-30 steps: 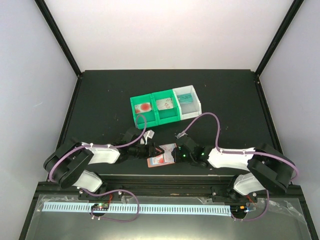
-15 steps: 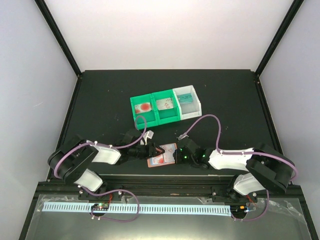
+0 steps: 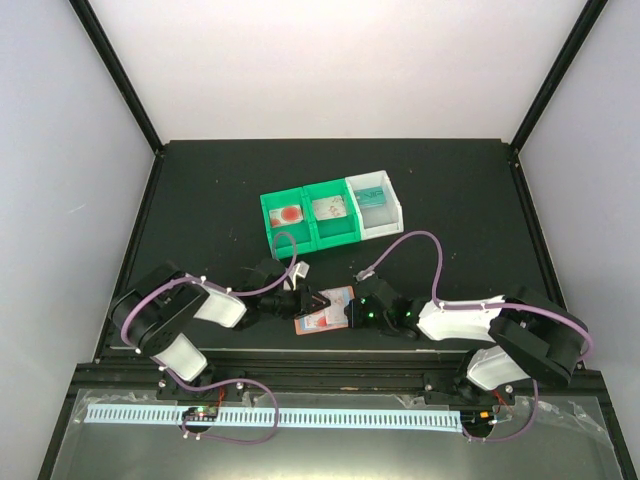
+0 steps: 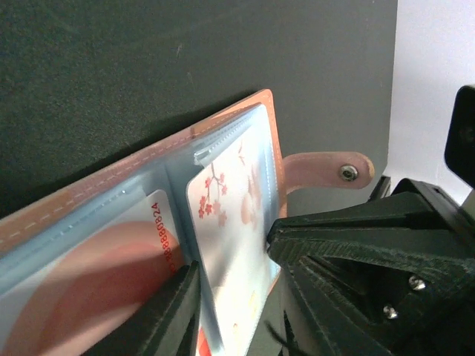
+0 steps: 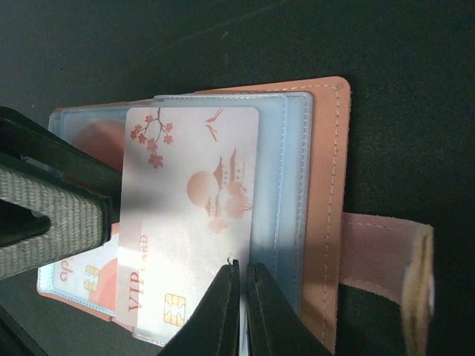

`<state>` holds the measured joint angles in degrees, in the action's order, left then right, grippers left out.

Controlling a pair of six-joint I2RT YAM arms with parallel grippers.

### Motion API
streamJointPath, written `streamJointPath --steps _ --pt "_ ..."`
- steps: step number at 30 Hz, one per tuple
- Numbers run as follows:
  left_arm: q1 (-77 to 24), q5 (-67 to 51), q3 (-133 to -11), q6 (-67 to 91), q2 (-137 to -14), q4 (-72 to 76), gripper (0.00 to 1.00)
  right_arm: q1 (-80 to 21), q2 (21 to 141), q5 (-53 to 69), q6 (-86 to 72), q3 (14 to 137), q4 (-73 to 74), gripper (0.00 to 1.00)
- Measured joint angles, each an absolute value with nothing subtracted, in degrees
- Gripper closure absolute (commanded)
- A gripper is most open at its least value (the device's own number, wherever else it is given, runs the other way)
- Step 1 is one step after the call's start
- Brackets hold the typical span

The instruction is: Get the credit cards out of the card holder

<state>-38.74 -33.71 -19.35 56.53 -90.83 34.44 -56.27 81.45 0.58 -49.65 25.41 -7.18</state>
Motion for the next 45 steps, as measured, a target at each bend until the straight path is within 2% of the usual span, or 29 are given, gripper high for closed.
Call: streamJointPath --steps 5,8,28,45 --pt "-38.76 -33.65 -19.35 57.19 -91.66 34.33 0.91 -56.27 81.43 0.56 -49.84 25.23 -7.49 0.96" --pt "-38.76 -33.61 -19.35 57.30 -91.88 34.30 0.98 -56.27 81.43 0.56 -49.87 25.21 -7.53 0.96" --pt "-38.30 -33.39 -19.33 55.57 -88.82 30.74 0.98 -56.27 81.43 0.19 -50.11 25.04 -7.60 0.97" --pt "-36.67 -30.59 -17.34 54.02 -75.22 18.00 0.98 -56.27 80.58 -0.14 -49.25 25.69 -5.08 0.94"
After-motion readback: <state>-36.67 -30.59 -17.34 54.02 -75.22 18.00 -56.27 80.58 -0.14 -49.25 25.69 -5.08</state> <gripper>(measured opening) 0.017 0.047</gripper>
